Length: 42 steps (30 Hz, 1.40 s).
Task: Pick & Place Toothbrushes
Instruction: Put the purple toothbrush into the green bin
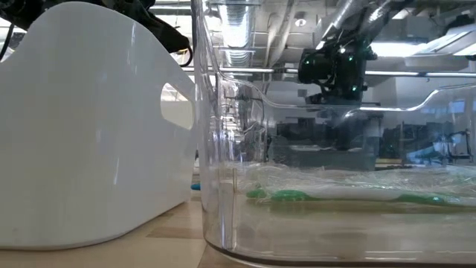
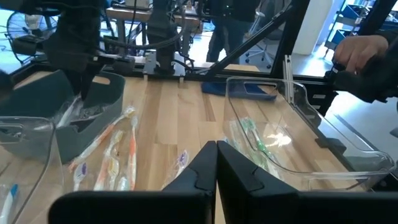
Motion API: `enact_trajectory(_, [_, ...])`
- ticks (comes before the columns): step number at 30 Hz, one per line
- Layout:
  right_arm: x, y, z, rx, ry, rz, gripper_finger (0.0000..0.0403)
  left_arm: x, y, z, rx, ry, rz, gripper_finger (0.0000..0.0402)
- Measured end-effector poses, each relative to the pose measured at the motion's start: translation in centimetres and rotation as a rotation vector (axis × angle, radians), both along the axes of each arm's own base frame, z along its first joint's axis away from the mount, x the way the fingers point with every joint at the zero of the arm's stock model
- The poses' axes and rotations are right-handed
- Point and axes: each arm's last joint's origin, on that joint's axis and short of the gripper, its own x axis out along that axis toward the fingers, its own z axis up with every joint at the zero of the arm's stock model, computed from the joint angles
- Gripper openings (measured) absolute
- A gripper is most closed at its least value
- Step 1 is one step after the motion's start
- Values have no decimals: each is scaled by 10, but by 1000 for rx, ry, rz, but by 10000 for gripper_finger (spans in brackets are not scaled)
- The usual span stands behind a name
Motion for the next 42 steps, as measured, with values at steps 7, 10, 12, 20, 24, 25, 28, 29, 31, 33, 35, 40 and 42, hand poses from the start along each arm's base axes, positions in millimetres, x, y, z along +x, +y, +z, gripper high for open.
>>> enact_trajectory(7, [2, -7, -18, 30, 65, -5, 7, 0, 0, 0, 0, 1, 0, 1])
enact_trajectory(10, [4, -8, -25, 40, 84, -9, 14, 0, 0, 0, 0, 2, 0, 1])
enact_trajectory(12, [5, -7, -28, 45, 90, -23, 20, 0, 0, 0, 0, 3, 0, 1])
enact_trajectory(20, [5, -7, -31, 59, 95, -71, 58, 0, 0, 0, 0, 3, -1, 1])
enact_trajectory(24, [5, -6, -31, 59, 93, -78, 74, 0, 0, 0, 0, 3, -1, 1])
enact_trajectory(25, [5, -5, -31, 59, 93, -76, 78, 0, 0, 0, 0, 3, -1, 1])
enact_trajectory(28, [7, -3, -31, 59, 92, -72, 98, 0, 0, 0, 0, 3, -1, 1])
enact_trajectory(29, [7, -2, -31, 58, 92, -74, 106, 0, 0, 0, 0, 3, -1, 1])
enact_trajectory(31, [8, 0, -31, 58, 91, -71, 125, 0, 0, 0, 0, 3, -1, 1])
enact_trajectory(33, [9, 2, -31, 58, 92, -65, 147, 0, 0, 0, 0, 3, -1, 1])
enact_trajectory(35, [9, 3, -31, 58, 95, -65, 169, 0, 0, 0, 0, 3, -2, 1])
enact_trajectory(40, [7, 4, -26, 58, 123, -81, 214, 0, 0, 0, 0, 3, -2, 1])
enact_trajectory(42, [6, 5, -22, 67, 147, -80, 226, 0, 0, 0, 0, 3, -2, 1])
